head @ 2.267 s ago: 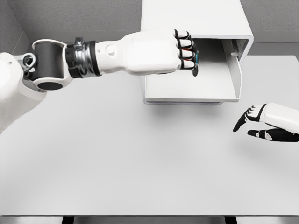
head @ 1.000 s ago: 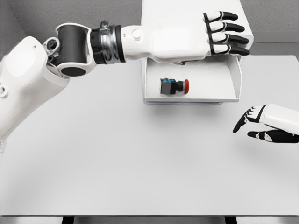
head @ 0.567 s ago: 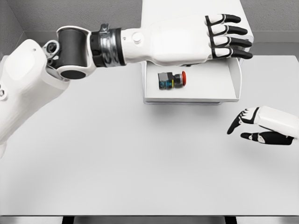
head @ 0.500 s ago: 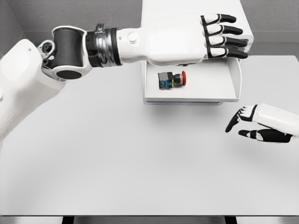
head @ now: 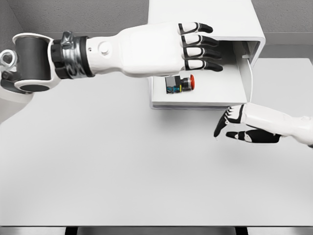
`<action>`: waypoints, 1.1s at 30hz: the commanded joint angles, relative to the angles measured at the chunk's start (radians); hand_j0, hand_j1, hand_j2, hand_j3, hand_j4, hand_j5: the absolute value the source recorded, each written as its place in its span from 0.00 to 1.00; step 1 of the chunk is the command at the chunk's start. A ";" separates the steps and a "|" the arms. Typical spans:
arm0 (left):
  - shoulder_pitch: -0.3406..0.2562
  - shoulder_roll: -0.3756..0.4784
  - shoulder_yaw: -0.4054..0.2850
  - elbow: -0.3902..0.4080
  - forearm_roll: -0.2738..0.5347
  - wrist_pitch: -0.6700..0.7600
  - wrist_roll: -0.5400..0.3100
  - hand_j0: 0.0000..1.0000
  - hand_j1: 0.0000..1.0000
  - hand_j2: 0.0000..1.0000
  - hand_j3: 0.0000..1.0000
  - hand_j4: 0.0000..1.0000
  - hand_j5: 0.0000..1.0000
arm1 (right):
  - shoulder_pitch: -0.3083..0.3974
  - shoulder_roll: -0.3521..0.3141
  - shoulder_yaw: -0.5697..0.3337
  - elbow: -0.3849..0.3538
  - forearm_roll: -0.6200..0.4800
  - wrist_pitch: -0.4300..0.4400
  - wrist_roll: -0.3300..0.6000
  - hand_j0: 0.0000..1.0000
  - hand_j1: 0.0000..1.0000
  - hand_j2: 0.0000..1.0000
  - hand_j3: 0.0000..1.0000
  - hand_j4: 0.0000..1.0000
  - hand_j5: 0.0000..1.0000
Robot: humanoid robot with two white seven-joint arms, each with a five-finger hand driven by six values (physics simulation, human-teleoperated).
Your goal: Slide open multi-storey tabletop storage cabinets and put open load switch and slide close multi-storey tabletop storage cabinets
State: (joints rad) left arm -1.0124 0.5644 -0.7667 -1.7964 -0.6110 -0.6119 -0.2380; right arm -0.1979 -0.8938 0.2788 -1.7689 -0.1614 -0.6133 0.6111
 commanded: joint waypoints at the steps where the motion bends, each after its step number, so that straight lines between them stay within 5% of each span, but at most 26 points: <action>1: 0.000 0.023 0.003 -0.005 0.007 0.001 -0.001 0.91 0.91 0.91 0.91 0.91 0.91 | 0.000 0.038 0.005 0.000 0.031 0.002 0.000 0.54 0.54 0.54 0.54 0.54 0.54; 9: 0.067 0.224 0.136 -0.005 0.046 0.001 -0.001 1.00 1.00 1.00 1.00 1.00 1.00 | -0.106 0.119 0.068 0.052 0.145 0.002 0.000 0.54 0.54 0.54 0.54 0.54 0.54; 15: 0.121 0.361 0.155 -0.005 0.063 0.001 0.000 1.00 1.00 1.00 1.00 1.00 1.00 | -0.147 0.167 0.088 0.112 0.186 0.002 0.000 0.54 0.54 0.54 0.54 0.54 0.54; 17: 0.193 0.405 0.225 -0.001 0.063 0.001 -0.001 1.00 1.00 1.00 1.00 1.00 1.00 | -0.156 0.174 0.096 0.126 0.186 0.002 0.000 0.54 0.54 0.54 0.54 0.54 0.54; 28: 0.356 0.500 0.251 0.040 0.048 0.001 -0.001 1.00 1.00 1.00 1.00 1.00 1.00 | -0.298 0.225 0.151 0.278 0.203 0.002 0.000 0.54 0.54 0.54 0.54 0.54 0.54; 33: 0.365 0.493 0.251 0.057 0.062 0.001 0.002 1.00 1.00 1.00 1.00 1.00 1.00 | -0.370 0.254 0.184 0.355 0.207 0.002 0.000 0.54 0.54 0.54 0.54 0.54 0.54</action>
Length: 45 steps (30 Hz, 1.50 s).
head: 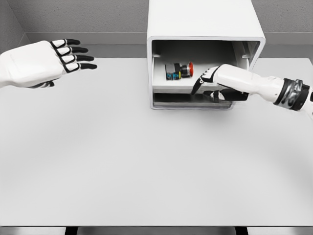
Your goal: Slide open multi-storey tabletop storage cabinets and put open load switch and slide close multi-storey tabletop storage cabinets
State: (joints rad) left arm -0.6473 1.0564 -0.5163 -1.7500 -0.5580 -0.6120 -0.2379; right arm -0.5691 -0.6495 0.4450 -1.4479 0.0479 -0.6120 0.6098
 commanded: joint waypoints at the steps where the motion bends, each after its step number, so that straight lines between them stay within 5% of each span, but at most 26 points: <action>1: 0.000 -0.003 0.002 0.011 0.012 0.001 0.003 1.00 1.00 1.00 1.00 1.00 1.00 | 0.000 0.013 0.021 0.040 -0.002 0.001 0.001 0.54 0.54 0.54 0.54 0.54 0.54; 7: 0.023 0.002 0.015 0.046 0.006 0.001 0.002 1.00 1.00 1.00 1.00 1.00 1.00 | 0.000 0.005 0.012 0.024 -0.017 0.001 0.001 0.54 0.54 0.54 0.54 0.54 0.54; 9: 0.031 0.004 0.015 0.041 0.004 0.001 0.002 1.00 1.00 1.00 1.00 1.00 1.00 | 0.006 -0.002 0.005 -0.054 -0.019 0.001 0.001 0.54 0.54 0.54 0.54 0.54 0.54; 18: 0.044 -0.003 0.016 0.032 0.004 0.001 0.002 1.00 1.00 1.00 1.00 1.00 1.00 | 0.002 -0.059 -0.071 -0.126 -0.085 0.001 0.001 0.54 0.54 0.54 0.54 0.54 0.54; 22: 0.044 -0.001 0.015 0.017 0.004 0.001 0.002 1.00 1.00 1.00 1.00 1.00 1.00 | 0.118 -0.102 -0.068 -0.308 -0.103 0.001 0.001 0.54 0.54 0.54 0.54 0.54 0.54; 25: 0.044 0.001 0.016 0.015 0.004 0.001 0.002 1.00 1.00 1.00 1.00 1.00 1.00 | 0.147 -0.104 -0.060 -0.318 -0.103 0.001 0.001 0.54 0.54 0.54 0.54 0.54 0.54; 29: 0.049 0.001 0.016 0.001 0.006 0.001 0.002 1.00 1.00 1.00 1.00 1.00 1.00 | 0.161 -0.099 -0.057 -0.301 -0.083 0.001 0.001 0.54 0.54 0.54 0.54 0.54 0.54; 37: 0.051 0.002 0.018 0.003 0.006 0.001 0.002 1.00 1.00 1.00 1.00 1.00 1.00 | 0.143 -0.001 -0.026 -0.115 0.059 0.001 0.001 0.54 0.54 0.54 0.54 0.54 0.54; 45: 0.051 0.002 0.018 0.001 0.004 0.001 0.002 1.00 1.00 1.00 1.00 1.00 1.00 | 0.057 0.041 -0.023 -0.006 0.079 0.001 0.001 0.54 0.54 0.54 0.54 0.54 0.54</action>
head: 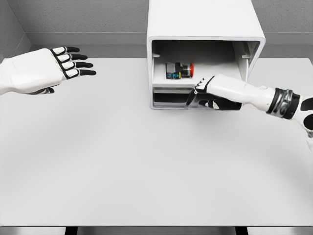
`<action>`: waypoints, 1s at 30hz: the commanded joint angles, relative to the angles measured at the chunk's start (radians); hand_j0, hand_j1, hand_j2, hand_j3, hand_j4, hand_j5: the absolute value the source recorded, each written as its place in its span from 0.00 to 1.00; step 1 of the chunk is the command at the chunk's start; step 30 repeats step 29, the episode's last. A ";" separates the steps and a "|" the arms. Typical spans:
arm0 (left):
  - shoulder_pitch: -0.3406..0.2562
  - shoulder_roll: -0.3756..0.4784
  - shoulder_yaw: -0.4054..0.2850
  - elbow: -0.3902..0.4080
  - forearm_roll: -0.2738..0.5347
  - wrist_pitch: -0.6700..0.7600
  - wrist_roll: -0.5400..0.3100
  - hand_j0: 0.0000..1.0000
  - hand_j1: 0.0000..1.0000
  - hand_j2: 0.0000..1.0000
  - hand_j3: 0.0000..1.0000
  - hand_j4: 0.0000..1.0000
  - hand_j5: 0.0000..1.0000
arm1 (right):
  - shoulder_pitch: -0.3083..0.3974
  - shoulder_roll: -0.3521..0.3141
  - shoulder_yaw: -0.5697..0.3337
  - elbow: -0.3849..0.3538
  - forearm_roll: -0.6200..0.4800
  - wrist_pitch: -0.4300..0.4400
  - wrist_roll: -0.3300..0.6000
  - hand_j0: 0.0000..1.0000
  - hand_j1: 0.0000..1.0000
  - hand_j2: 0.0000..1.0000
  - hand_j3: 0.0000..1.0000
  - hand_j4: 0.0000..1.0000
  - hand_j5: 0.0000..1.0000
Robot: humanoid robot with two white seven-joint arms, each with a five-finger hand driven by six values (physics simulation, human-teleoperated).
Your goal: Slide open multi-storey tabletop storage cabinets and put open load switch and slide close multi-storey tabletop storage cabinets
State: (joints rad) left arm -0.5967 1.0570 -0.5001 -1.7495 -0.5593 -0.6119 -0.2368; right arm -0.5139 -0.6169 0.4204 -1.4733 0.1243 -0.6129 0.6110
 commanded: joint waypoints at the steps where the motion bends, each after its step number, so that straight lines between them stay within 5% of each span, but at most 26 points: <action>1: 0.000 0.001 0.002 0.001 0.004 0.001 0.001 1.00 1.00 1.00 1.00 1.00 1.00 | -0.002 0.009 0.001 0.027 0.003 0.002 0.000 0.54 0.54 0.54 0.54 0.54 0.54; 10: 0.000 0.001 0.002 0.005 -0.001 0.001 0.001 1.00 1.00 1.00 1.00 1.00 1.00 | -0.008 0.006 0.000 0.025 0.000 0.002 0.000 0.54 0.54 0.54 0.54 0.54 0.54; 13: 0.014 0.005 0.002 0.004 -0.001 0.001 0.001 1.00 1.00 1.00 1.00 1.00 1.00 | 0.028 -0.033 -0.006 -0.087 -0.008 0.002 0.000 0.55 0.55 0.55 0.55 0.55 0.55; 17: 0.014 0.003 0.015 0.002 0.010 0.001 0.004 1.00 1.00 1.00 1.00 1.00 1.00 | 0.084 -0.175 -0.034 -0.127 -0.098 0.002 0.000 0.64 0.64 0.64 0.64 0.64 0.64; 19: 0.014 0.003 0.017 0.002 0.010 0.001 0.002 1.00 1.00 1.00 1.00 1.00 1.00 | 0.207 -0.195 -0.173 -0.150 -0.104 0.002 0.000 0.93 0.93 0.93 0.93 0.93 0.93; 23: 0.015 0.005 0.017 0.002 0.012 0.001 0.004 1.00 1.00 1.00 1.00 1.00 1.00 | 0.383 -0.202 -0.347 -0.231 -0.100 0.002 0.000 0.96 0.96 0.96 0.96 0.96 0.96; 30: 0.015 0.005 0.021 -0.002 0.013 0.001 0.004 1.00 1.00 1.00 1.00 1.00 1.00 | 0.402 -0.201 -0.371 -0.233 -0.097 0.002 0.000 0.99 0.99 0.99 0.99 0.99 0.99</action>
